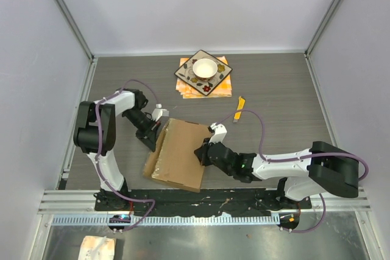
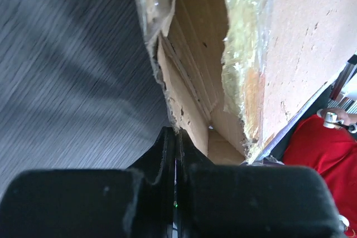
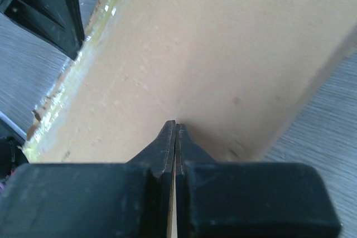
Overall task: Unpack the express box
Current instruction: Open the express box at the center of the board.
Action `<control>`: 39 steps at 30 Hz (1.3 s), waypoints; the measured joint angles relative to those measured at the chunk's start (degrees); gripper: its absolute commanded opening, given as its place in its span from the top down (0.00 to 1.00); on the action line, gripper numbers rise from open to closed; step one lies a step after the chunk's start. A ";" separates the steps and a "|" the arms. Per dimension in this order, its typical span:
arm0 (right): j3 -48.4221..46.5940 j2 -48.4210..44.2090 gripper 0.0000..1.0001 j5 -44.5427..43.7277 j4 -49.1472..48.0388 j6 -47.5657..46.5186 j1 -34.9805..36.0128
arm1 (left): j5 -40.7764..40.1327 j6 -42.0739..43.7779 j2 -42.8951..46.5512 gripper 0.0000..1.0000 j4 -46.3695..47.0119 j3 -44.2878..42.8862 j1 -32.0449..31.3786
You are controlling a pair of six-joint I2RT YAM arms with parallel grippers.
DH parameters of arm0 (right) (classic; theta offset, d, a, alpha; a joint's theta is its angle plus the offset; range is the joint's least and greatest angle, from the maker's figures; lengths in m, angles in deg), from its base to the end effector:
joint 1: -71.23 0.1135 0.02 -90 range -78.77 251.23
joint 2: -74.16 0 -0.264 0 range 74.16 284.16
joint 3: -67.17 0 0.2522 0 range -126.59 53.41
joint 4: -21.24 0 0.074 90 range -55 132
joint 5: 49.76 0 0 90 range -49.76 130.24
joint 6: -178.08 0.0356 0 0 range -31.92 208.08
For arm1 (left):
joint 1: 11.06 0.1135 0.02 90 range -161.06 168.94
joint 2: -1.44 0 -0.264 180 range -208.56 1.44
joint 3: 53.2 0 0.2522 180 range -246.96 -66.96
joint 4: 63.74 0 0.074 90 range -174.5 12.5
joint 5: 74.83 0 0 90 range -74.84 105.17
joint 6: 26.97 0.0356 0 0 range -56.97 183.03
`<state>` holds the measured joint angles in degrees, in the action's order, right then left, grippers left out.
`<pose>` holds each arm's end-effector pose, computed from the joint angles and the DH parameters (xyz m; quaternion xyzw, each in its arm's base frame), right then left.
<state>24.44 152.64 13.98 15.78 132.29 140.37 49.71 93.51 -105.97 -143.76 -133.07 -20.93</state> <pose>0.1085 0.2405 0.1714 -0.0719 0.8491 0.2968 0.4310 0.2837 -0.0698 0.1503 -0.2829 -0.9015 0.3147 0.0909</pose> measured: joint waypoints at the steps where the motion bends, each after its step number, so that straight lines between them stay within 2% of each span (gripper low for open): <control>1: 0.39 -0.44 0.99 0.04 -0.07 0.26 0.00 | -0.02 0.28 -0.13 1.00 -0.11 0.00 1.09; 7: 1.03 -0.98 0.99 0.04 -0.13 1.42 0.04 | 1.53 2.19 -0.70 1.00 -1.66 -0.66 2.27; 10: 1.03 -1.68 0.99 -0.11 0.44 1.01 0.07 | 2.16 3.69 -0.76 1.00 -4.44 -3.98 1.86; 15: 1.64 -5.57 0.99 -1.05 4.57 -1.40 0.04 | 2.43 5.68 1.16 1.00 -8.57 -18.25 1.44; 18: 2.89 -8.52 0.94 -1.92 6.49 -3.08 0.04 | 2.56 6.25 4.46 1.00 -8.24 -29.83 0.26; 20: 3.10 -10.27 0.84 -2.62 7.15 -4.24 0.00 | 1.79 6.21 7.41 1.00 -7.91 -34.47 -1.42; 21: 3.10 -11.28 0.73 -3.06 7.39 -4.98 -0.02 | 1.20 6.12 9.31 1.00 -7.91 -35.89 -2.97; 22: 3.08 -12.39 0.69 -3.52 7.52 -5.92 -0.11 | 0.44 5.99 11.26 1.00 -7.96 -36.72 -4.81; 26: 1.49 -16.79 0.59 -5.55 9.07 -10.75 -0.42 | -2.60 5.22 16.83 1.00 -8.96 -37.27 -14.45; 29: -0.15 -19.30 0.45 -6.64 9.62 -14.58 -0.63 | -3.98 4.35 17.49 1.00 -9.88 -37.22 -17.59; 30: -0.81 -20.09 0.37 -6.97 9.79 -16.02 -0.72 | -4.48 4.22 17.49 0.89 -9.90 -37.03 -17.81; 32: -2.01 -21.03 0.35 -7.52 10.01 -18.45 -1.16 | -6.93 3.93 17.57 0.66 -9.88 -35.34 -17.73; 33: -2.60 -21.09 0.35 -7.69 10.16 -19.34 -1.51 | -8.11 4.02 17.62 0.36 -9.79 -34.29 -17.38; 36: -3.67 -19.89 0.35 -7.96 10.16 -21.03 -2.73 | -12.07 3.91 17.75 0.14 -10.25 -28.96 -15.13; 39: -4.13 -16.50 0.37 -7.96 9.27 -21.66 -3.65 | -15.37 4.37 14.84 0.00 -10.99 -27.85 -10.95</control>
<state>20.30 136.14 6.02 25.05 110.63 136.72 34.34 97.88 -91.13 -154.76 -160.91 -31.88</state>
